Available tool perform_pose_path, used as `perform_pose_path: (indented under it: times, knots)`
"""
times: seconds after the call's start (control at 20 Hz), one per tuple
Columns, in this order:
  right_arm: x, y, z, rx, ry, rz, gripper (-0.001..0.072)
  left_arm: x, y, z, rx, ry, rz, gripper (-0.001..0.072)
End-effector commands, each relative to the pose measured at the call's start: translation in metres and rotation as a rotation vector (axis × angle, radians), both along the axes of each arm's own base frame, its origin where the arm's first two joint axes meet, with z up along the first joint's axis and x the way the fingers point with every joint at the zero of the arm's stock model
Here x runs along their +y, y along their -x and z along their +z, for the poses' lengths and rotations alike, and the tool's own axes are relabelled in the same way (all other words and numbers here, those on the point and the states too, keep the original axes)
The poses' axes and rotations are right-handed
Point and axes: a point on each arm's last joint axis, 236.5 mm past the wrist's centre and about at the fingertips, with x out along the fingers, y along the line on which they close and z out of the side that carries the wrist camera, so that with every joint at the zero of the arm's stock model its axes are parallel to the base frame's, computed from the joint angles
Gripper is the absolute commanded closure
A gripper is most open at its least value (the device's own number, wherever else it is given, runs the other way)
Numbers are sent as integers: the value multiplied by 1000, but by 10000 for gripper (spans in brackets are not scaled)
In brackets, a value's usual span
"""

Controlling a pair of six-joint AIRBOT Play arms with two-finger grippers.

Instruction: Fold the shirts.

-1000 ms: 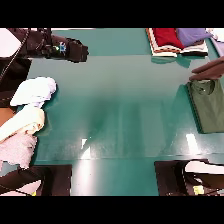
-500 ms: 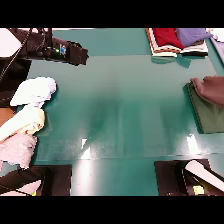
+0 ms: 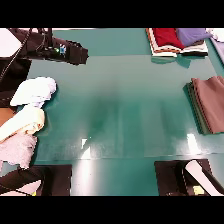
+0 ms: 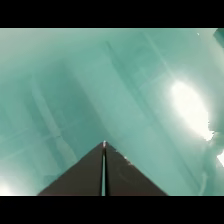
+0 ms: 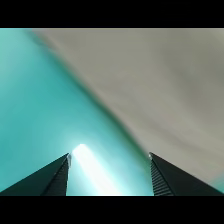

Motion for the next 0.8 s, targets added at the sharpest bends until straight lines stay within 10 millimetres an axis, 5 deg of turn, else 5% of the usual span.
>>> perform_pose_path:
  times: [0.0,0.3,0.4,0.5,0.75]
  knots:
    - [87,-59,72,-222,-20,258,138,0,-2,2,-8,6,3,680]
    - [253,-92,130,-427,13,686,153,-1,-5,7,-30,20,9,680]
    - [292,-87,137,-465,0,775,376,-2,-8,10,-44,29,13,680]
    - [317,-80,139,-477,-15,840,697,-3,-11,15,-64,42,19,680]
    - [331,-73,138,-471,-27,881,693,-4,-16,23,-98,64,28,680]
